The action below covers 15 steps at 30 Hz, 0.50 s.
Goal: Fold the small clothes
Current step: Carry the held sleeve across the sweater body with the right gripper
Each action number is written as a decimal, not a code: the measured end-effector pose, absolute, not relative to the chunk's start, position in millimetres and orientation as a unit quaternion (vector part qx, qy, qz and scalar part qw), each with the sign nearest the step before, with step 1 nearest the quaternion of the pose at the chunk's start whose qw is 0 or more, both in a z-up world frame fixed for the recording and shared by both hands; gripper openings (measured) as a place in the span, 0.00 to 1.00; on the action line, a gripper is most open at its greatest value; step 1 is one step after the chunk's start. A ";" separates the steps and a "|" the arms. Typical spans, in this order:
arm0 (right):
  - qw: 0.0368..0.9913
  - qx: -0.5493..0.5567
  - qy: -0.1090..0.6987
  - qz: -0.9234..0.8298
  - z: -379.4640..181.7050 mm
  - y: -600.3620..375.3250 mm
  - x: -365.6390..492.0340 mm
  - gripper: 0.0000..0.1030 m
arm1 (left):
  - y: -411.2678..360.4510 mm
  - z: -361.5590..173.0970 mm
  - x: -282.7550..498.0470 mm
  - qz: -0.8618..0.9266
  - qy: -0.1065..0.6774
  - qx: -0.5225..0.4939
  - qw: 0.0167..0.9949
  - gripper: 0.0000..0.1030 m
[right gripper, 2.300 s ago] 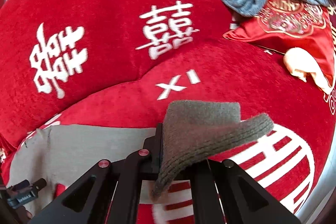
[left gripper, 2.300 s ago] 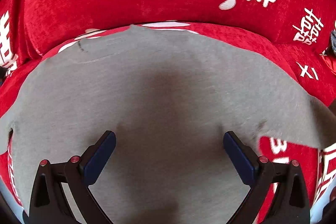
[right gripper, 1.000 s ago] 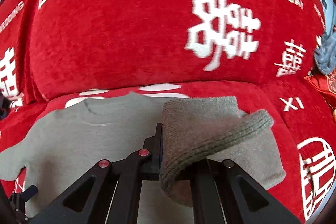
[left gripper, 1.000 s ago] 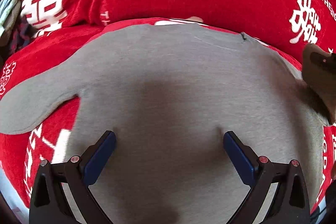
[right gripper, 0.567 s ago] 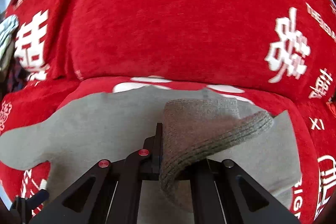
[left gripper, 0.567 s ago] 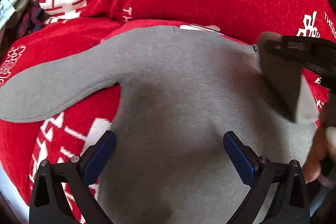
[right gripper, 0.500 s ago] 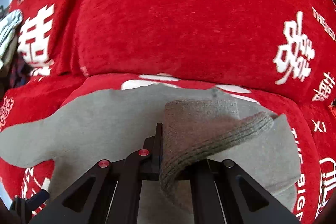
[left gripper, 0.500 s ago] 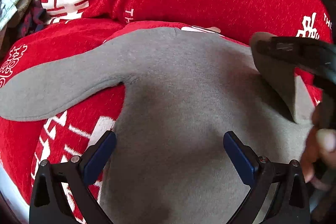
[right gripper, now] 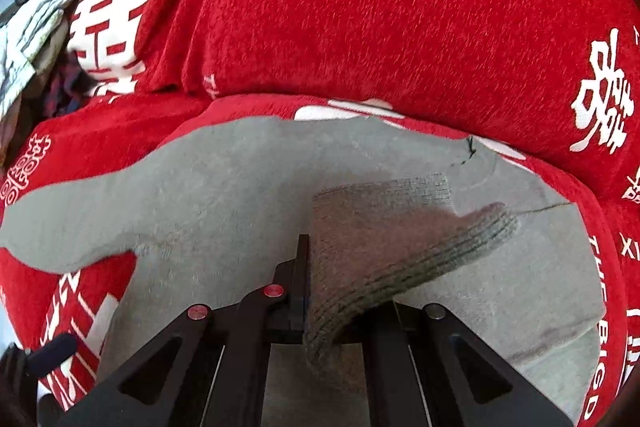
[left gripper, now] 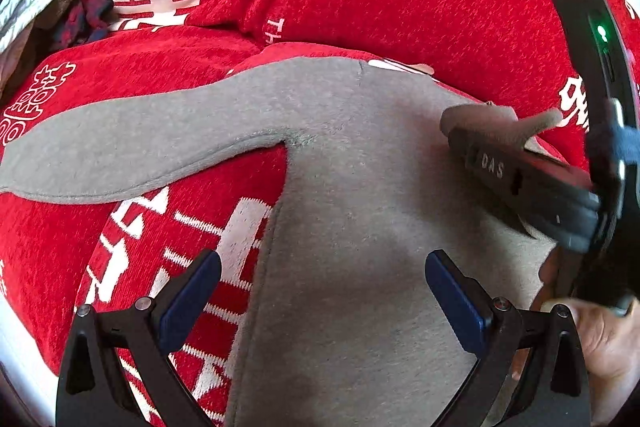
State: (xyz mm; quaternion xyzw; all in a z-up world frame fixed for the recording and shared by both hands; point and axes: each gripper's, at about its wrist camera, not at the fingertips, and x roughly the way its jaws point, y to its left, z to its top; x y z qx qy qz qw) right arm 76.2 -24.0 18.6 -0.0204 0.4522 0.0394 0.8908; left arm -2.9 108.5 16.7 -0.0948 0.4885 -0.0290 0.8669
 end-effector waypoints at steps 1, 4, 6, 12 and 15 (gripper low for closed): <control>0.890 -0.019 0.454 0.043 16.9 -24.0 73.5 0.04 | 108.7 16.5 -3.4 -0.029 0.489 -0.095 0.867 0.99; 0.885 -0.016 0.462 0.052 12.4 -24.2 66.7 0.04 | 107.5 16.9 -4.1 -0.029 0.489 -0.095 0.867 0.99; 0.881 -0.017 0.469 0.062 6.8 -22.5 62.3 0.04 | 106.5 17.7 -5.0 -0.026 0.488 -0.088 0.868 0.99; 0.876 -0.015 0.477 0.073 -0.4 -21.2 56.1 0.04 | 109.6 17.8 -7.2 -0.021 0.490 -0.086 0.867 0.99; 0.872 -0.020 0.481 0.081 -1.3 -18.3 56.4 0.08 | 111.0 18.5 -7.0 -0.018 0.492 -0.084 0.867 0.99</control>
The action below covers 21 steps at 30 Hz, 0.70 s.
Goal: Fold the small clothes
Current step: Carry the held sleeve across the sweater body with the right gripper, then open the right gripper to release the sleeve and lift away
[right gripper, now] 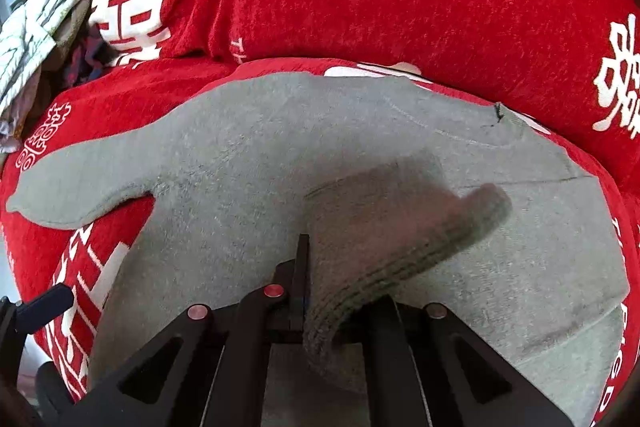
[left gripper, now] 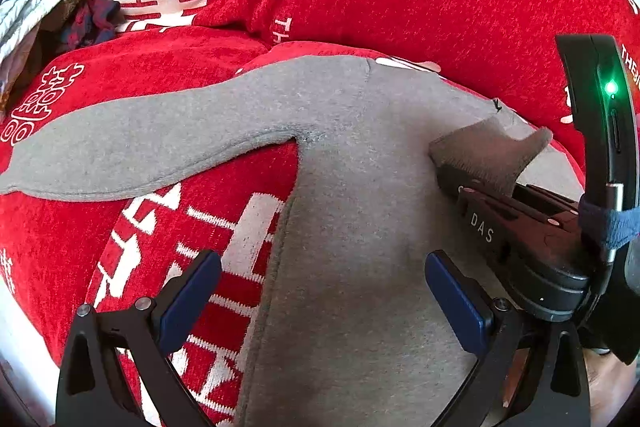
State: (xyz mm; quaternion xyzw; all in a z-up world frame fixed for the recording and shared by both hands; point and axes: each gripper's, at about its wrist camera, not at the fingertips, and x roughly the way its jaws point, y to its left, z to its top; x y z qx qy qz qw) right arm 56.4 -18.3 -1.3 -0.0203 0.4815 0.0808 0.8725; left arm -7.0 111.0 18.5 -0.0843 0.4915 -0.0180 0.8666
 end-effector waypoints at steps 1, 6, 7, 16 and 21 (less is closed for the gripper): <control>0.871 -0.017 0.483 0.085 -0.4 -17.8 57.7 0.10 | 111.9 19.5 -6.9 -0.016 0.492 -0.086 0.866 0.99; 0.873 0.006 0.476 0.107 17.9 -22.8 60.2 0.58 | 116.8 28.2 -5.9 -0.010 0.488 -0.102 0.867 0.99; 0.880 0.005 0.463 0.106 25.5 -25.3 58.4 0.61 | 116.7 30.3 -5.1 -0.008 0.487 -0.106 0.867 0.99; 0.903 0.030 0.427 0.026 65.5 -128.4 52.2 0.61 | 73.6 45.2 -1.8 -0.040 0.486 -0.090 0.869 0.99; 0.887 0.058 0.456 -0.053 44.7 -202.5 46.5 0.62 | 18.7 54.7 -3.9 -0.091 0.479 -0.056 0.872 0.99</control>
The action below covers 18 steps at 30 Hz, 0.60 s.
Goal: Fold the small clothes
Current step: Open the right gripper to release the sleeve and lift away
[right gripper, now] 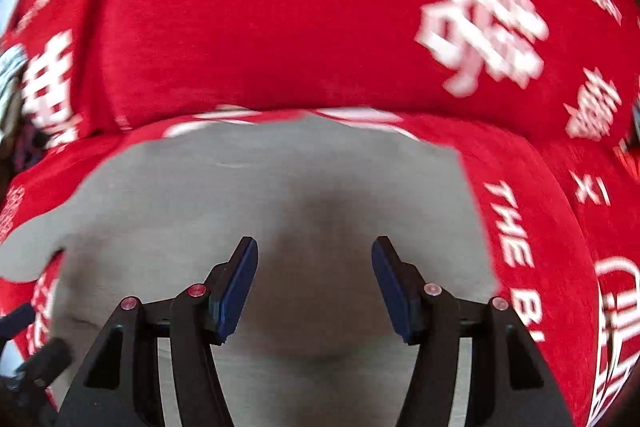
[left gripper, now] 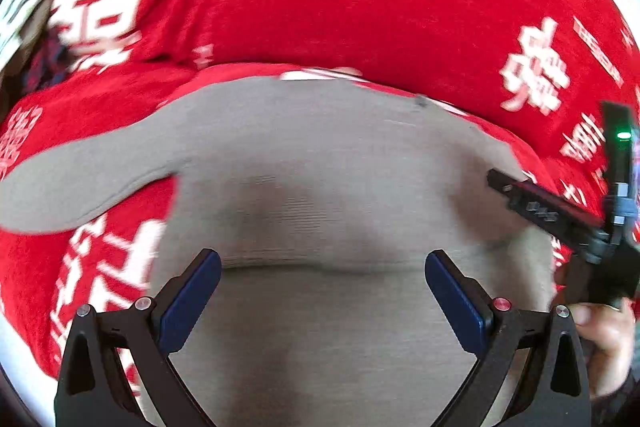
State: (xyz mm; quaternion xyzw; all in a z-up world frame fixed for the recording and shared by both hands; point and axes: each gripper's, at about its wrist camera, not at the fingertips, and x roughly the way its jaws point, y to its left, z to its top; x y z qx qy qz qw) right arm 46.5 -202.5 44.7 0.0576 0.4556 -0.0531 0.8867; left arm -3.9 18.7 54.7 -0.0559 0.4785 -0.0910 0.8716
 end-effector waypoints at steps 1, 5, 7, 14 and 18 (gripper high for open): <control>0.884 0.061 0.460 -0.065 38.6 -211.9 44.7 0.62 | 7.3 54.5 -2.0 -0.107 0.478 -0.048 0.870 0.99; 0.864 0.084 0.487 -0.092 6.9 -244.3 48.9 0.61 | -24.3 29.7 20.1 -0.104 0.510 -0.007 0.854 0.99; 0.874 0.080 0.470 -0.090 6.8 -247.2 49.1 0.61 | -22.9 13.6 31.2 -0.089 0.525 -0.001 0.847 0.99; 0.859 0.089 0.490 -0.120 6.9 -250.3 87.1 0.67 | -10.4 -2.0 40.8 -0.076 0.502 0.015 0.862 0.99; 0.840 0.098 0.517 -0.136 -2.8 -256.4 117.6 0.80 | -8.7 -3.0 36.6 -0.083 0.481 0.015 0.873 0.99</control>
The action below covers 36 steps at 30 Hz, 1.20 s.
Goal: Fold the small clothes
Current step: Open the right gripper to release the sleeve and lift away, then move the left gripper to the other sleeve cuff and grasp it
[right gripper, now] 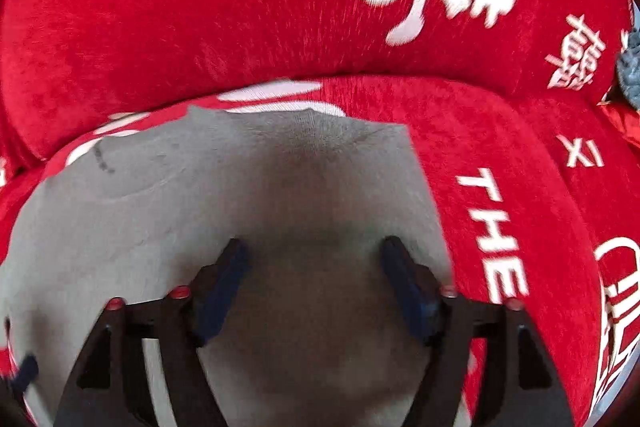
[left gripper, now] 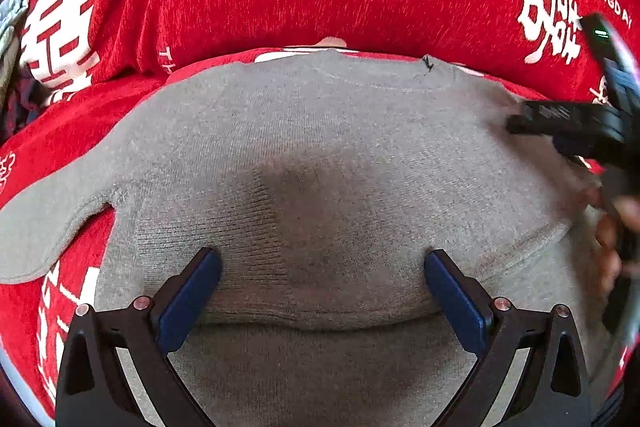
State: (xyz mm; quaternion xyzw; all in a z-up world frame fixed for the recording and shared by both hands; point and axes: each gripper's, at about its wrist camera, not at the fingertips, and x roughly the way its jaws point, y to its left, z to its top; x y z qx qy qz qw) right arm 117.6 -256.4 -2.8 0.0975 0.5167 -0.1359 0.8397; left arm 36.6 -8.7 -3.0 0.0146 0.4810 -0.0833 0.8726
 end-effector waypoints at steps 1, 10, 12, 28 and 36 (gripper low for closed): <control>0.839 0.101 0.516 -0.140 -3.9 -258.6 125.4 0.85 | -7.3 -3.0 36.3 -0.086 0.480 0.011 0.873 0.99; 0.831 0.065 0.537 -0.131 -15.8 -253.4 174.5 1.00 | -9.2 -4.3 33.3 -0.080 0.465 0.013 0.882 0.99; 0.825 0.086 0.544 -0.122 -14.3 -261.8 175.1 0.99 | -9.4 -4.8 33.4 -0.080 0.464 0.013 0.882 0.99; 0.871 0.043 0.482 -0.085 18.8 -210.0 45.6 0.97 | -9.3 6.6 26.3 -0.036 0.473 -0.008 0.880 0.99; 0.874 0.027 0.482 -0.060 14.2 -169.4 33.2 0.97 | 3.8 8.5 27.5 -0.010 0.481 -0.003 0.877 0.99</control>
